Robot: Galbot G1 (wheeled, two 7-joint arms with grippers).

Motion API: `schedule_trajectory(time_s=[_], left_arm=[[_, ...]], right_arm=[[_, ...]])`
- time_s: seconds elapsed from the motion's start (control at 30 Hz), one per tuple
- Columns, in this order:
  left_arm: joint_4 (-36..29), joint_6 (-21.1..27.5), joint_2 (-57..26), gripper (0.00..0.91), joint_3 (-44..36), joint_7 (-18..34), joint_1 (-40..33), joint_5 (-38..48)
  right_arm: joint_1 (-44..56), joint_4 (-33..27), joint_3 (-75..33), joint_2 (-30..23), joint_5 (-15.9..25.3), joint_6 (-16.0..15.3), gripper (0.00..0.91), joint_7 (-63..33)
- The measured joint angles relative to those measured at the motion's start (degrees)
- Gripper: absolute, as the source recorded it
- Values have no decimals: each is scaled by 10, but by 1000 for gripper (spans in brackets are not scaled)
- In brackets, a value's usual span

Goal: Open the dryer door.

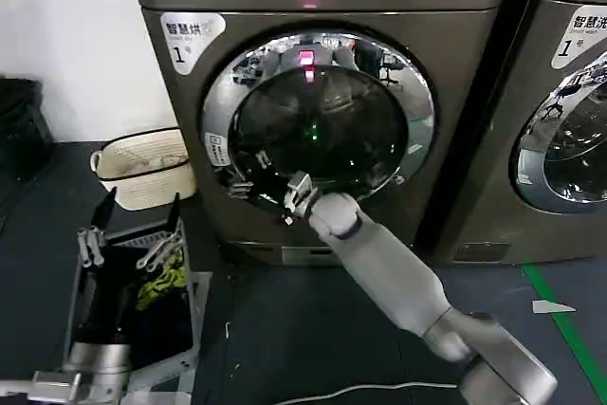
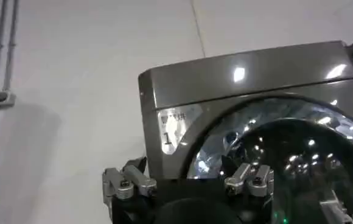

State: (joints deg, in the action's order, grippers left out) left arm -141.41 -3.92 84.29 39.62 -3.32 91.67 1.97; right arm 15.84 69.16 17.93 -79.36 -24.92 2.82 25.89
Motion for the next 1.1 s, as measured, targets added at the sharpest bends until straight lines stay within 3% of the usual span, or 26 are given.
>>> schedule_trajectory(time_s=[0.63,1.1], left_arm=[[2,1,-1,907,4,-1,-1,1],[9,26,-24,907,96,-15,-16,91]], right_arm=[[30,63,7,52,-27,30,907,83],[44,155,38,153,-83,60,907,173]])
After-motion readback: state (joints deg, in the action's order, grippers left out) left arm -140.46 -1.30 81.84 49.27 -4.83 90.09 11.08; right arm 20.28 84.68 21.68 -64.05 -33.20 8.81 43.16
